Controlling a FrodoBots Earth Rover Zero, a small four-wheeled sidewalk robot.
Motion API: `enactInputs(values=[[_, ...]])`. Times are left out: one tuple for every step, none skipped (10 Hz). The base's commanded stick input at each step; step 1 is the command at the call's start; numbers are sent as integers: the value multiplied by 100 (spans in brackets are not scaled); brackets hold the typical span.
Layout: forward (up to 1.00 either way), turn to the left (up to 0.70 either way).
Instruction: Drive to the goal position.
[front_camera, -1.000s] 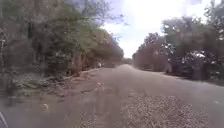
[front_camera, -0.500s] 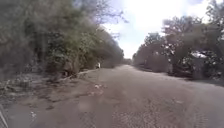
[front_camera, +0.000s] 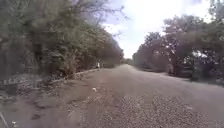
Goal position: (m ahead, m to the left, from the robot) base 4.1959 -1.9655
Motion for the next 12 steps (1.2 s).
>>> enactInputs(values=[[50,0],[50,0],[50,0],[50,0],[50,0],[50,0],[50,0],[50,0],[50,0],[50,0],[50,0],[50,0]])
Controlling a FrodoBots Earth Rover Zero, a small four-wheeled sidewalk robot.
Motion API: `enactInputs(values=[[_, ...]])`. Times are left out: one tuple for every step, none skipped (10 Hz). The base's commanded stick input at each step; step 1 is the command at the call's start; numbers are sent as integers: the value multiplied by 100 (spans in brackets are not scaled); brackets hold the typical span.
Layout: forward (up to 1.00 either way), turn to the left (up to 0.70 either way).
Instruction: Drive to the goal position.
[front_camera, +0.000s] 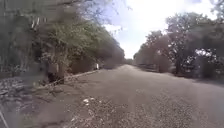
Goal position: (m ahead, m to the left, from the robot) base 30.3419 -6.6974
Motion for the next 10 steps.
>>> enactInputs(values=[[50,0],[50,0],[50,0],[50,0],[50,0],[50,0],[50,0],[50,0],[50,0],[50,0]])
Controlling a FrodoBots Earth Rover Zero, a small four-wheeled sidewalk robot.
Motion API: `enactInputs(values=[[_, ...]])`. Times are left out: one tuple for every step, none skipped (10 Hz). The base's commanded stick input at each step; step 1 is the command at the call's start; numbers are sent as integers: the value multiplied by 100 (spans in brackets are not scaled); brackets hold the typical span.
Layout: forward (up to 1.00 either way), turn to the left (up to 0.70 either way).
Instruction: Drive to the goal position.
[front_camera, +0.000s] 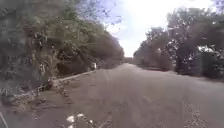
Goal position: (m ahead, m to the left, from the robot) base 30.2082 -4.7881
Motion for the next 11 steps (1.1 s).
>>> enactInputs(values=[[50,0],[50,0],[50,0],[50,0],[50,-50],[50,-50],[50,0],[50,0],[50,0],[50,0],[50,0]])
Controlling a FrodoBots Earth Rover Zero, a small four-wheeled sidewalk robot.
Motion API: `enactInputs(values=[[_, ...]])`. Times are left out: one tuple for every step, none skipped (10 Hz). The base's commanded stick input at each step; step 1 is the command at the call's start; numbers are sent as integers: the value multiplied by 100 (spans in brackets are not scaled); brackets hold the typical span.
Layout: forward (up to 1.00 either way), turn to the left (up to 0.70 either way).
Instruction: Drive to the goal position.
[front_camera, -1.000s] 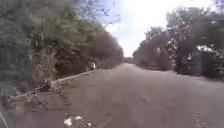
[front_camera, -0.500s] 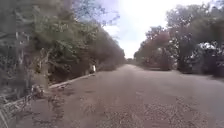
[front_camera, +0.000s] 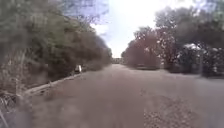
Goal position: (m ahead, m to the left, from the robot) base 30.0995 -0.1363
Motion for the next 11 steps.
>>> enactInputs(values=[[50,0],[50,0],[50,0],[50,0],[50,0],[50,0],[50,0],[50,0],[50,0],[50,0],[50,0]])
